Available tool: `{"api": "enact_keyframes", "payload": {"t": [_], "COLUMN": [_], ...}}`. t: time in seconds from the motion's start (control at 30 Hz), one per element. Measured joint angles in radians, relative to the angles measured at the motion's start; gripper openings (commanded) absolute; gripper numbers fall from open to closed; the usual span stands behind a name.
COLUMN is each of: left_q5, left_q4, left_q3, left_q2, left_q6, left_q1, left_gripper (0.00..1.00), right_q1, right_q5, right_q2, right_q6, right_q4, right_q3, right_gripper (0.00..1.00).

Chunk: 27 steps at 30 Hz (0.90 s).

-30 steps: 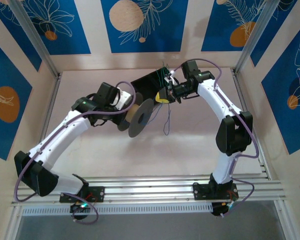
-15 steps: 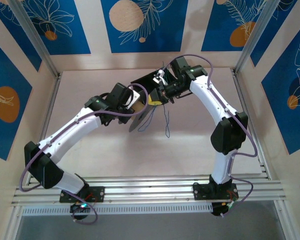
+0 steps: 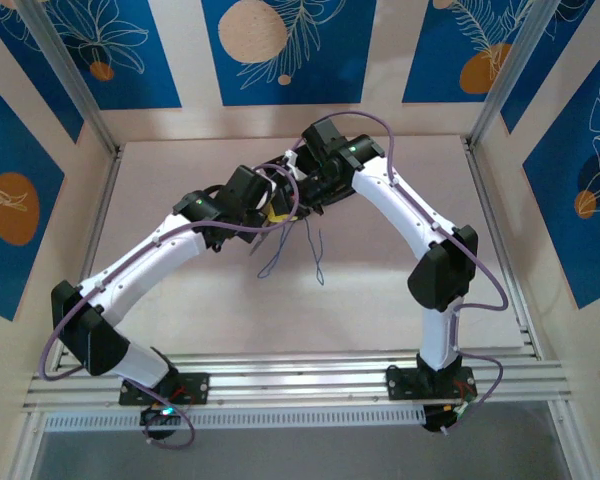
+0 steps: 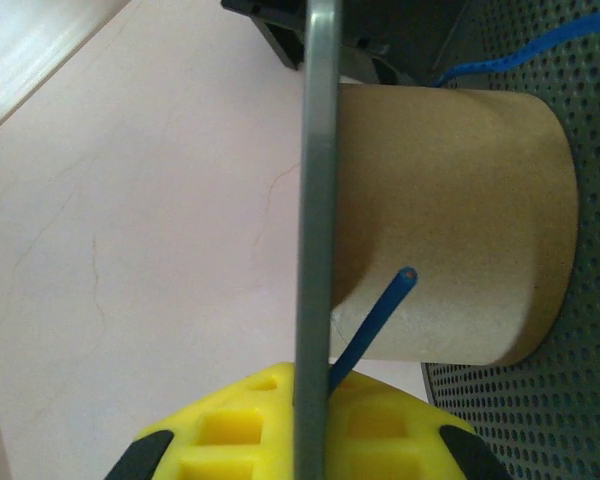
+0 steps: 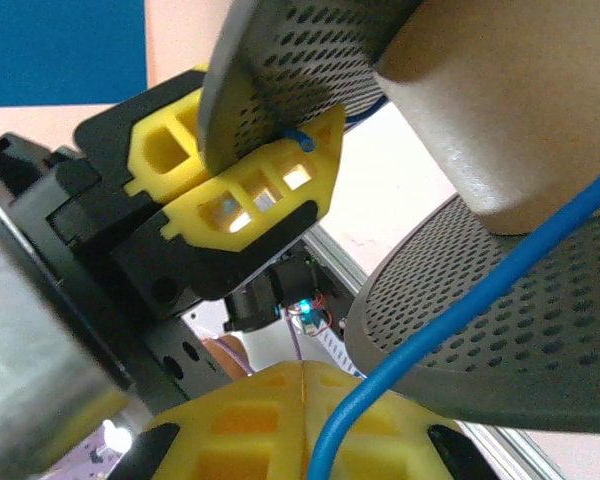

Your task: Wrap the cables

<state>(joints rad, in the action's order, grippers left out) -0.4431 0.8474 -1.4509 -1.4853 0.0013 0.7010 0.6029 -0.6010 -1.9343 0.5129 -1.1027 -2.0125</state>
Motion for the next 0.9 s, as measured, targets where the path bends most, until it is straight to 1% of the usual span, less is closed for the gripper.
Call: {"api": "enact_keyframes", "payload": {"t": [0.07, 0.13, 0.4, 0.6, 0.67, 0.77, 0.9], "left_q5": [-0.010, -0.019, -0.029, -0.029, -0.029, -0.030, -0.031], "left_q4": [-0.002, -0.017, -0.180, -0.274, -0.291, -0.310, -0.336], "left_q3": [0.014, 0.035, 0.155, 0.193, 0.201, 0.212, 0.231], "left_q2": [0.010, 0.024, 0.131, 0.143, 0.143, 0.144, 0.151], "left_q6": [-0.009, -0.023, -0.018, 0.005, 0.009, 0.009, 0.009], "left_q1": [0.000, 0.000, 0.000, 0.000, 0.000, 0.000, 0.000], "left_gripper": [0.00, 0.00, 0.00, 0.00, 0.00, 0.00, 0.00], "right_q1": [0.011, 0.024, 0.026, 0.010, 0.006, 0.004, 0.001], "right_q5": [0.023, 0.037, 0.060, 0.106, 0.113, 0.116, 0.120], "right_q2": [0.000, 0.002, 0.061, 0.148, 0.177, 0.215, 0.256], "right_q6": [0.026, 0.043, 0.082, 0.081, 0.081, 0.079, 0.072], "right_q4": [0.017, 0.026, 0.045, 0.048, 0.058, 0.069, 0.072], "right_q3": [0.000, 0.001, 0.029, 0.029, 0.030, 0.030, 0.045], "right_gripper": [0.21, 0.30, 0.57, 0.71, 0.75, 0.78, 0.79]}}
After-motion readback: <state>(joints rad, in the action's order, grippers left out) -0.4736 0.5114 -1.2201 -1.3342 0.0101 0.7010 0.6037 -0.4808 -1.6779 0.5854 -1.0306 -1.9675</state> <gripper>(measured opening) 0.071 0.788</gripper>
